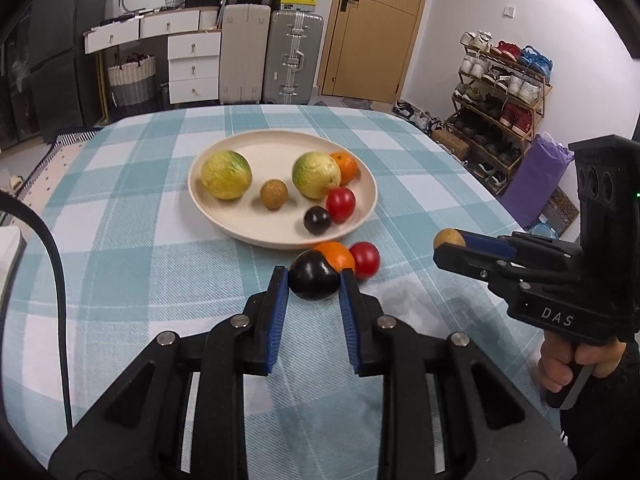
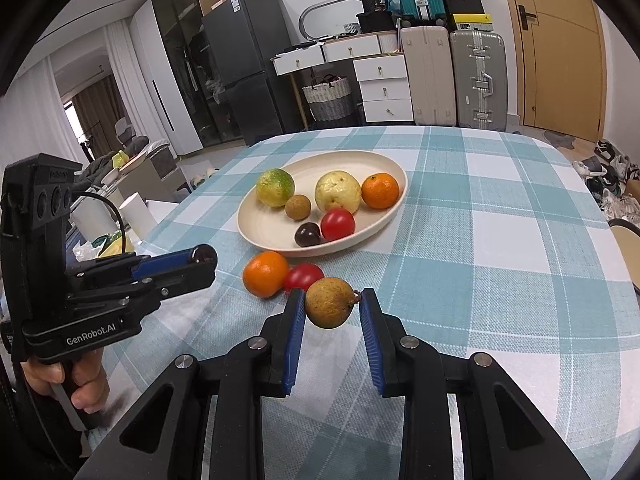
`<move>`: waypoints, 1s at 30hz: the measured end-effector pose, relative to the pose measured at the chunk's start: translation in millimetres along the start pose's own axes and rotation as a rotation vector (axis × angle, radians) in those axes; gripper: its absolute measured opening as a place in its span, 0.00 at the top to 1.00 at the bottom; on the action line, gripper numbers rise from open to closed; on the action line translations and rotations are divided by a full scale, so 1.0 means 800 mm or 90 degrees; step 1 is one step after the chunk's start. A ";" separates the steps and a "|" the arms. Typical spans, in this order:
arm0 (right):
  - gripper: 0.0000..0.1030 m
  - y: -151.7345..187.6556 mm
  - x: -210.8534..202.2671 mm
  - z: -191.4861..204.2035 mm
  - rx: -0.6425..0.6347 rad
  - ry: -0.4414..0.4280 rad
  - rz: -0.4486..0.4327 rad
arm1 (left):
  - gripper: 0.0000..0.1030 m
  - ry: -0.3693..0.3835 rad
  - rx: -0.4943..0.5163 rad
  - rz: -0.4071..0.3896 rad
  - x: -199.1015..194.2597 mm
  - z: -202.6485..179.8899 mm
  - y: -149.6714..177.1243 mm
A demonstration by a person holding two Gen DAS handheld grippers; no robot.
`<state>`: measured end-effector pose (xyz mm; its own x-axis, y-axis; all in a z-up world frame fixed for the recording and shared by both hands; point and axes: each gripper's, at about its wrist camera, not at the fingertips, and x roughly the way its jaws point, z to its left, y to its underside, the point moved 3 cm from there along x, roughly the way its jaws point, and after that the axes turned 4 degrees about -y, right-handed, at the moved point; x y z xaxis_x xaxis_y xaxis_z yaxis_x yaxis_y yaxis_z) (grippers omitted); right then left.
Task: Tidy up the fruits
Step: 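Carry the brown pear and dark plum over the cream plate with both tools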
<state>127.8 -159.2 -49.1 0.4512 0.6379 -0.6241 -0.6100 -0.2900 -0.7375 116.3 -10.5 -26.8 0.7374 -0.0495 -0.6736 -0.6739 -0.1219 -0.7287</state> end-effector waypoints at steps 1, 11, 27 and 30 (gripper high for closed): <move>0.72 -0.003 0.002 0.003 -0.001 -0.003 0.000 | 0.78 -0.003 0.002 -0.003 0.000 0.003 -0.003; 0.72 -0.035 0.018 0.026 -0.033 -0.003 -0.006 | 0.78 -0.010 0.005 -0.023 0.018 0.027 -0.036; 0.72 -0.062 0.071 0.030 -0.039 -0.017 0.022 | 0.78 -0.015 0.010 -0.011 0.069 0.047 -0.057; 0.72 -0.064 0.082 0.033 -0.044 -0.018 0.028 | 0.78 -0.014 0.012 -0.011 0.076 0.049 -0.059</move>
<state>171.6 -84.0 -45.7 0.4052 0.6432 -0.6497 -0.5816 -0.3670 -0.7260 191.3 31.5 -38.0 0.7478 -0.0257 -0.6634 -0.6620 -0.1044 -0.7422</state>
